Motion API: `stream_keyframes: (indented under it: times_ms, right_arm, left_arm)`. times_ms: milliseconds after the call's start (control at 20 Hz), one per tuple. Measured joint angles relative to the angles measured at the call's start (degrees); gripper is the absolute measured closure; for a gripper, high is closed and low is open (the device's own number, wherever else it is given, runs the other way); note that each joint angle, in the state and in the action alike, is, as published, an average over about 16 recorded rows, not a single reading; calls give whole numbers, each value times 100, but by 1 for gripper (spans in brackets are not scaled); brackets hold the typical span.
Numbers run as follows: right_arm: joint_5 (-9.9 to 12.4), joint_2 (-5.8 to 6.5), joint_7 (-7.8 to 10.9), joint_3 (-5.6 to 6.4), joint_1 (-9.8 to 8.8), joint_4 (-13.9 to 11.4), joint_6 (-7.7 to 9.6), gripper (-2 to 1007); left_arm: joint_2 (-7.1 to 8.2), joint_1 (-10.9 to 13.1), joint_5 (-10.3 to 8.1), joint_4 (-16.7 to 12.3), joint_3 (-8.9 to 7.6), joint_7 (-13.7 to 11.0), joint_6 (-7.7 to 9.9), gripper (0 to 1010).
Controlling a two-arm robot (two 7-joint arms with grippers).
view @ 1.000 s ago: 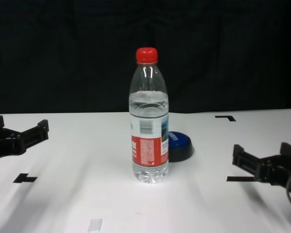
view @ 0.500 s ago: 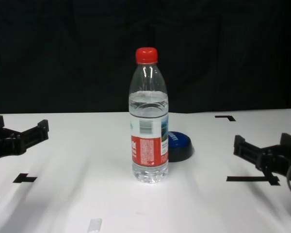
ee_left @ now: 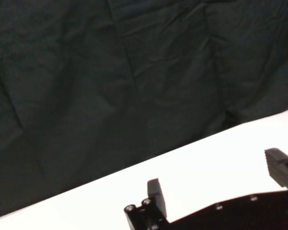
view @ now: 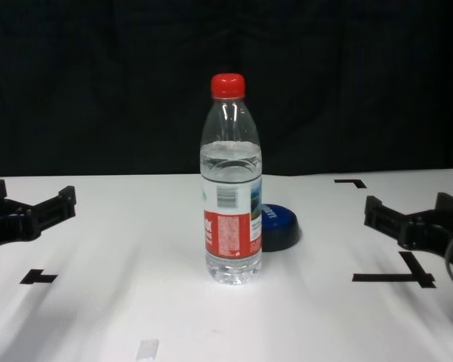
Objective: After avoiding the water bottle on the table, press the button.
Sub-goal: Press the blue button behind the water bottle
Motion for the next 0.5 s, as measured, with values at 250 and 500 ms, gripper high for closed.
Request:
stream_keyframes:
  times_ms: [250, 500]
  right_arm:
    - [-64, -61, 93, 72, 91, 67, 5, 3]
    - [-132, -107, 192, 134, 165, 129, 11, 3]
  left_arm:
    - [0, 0, 0, 0, 0, 0, 0, 1]
    - [0, 0, 0, 0, 0, 0, 0, 1]
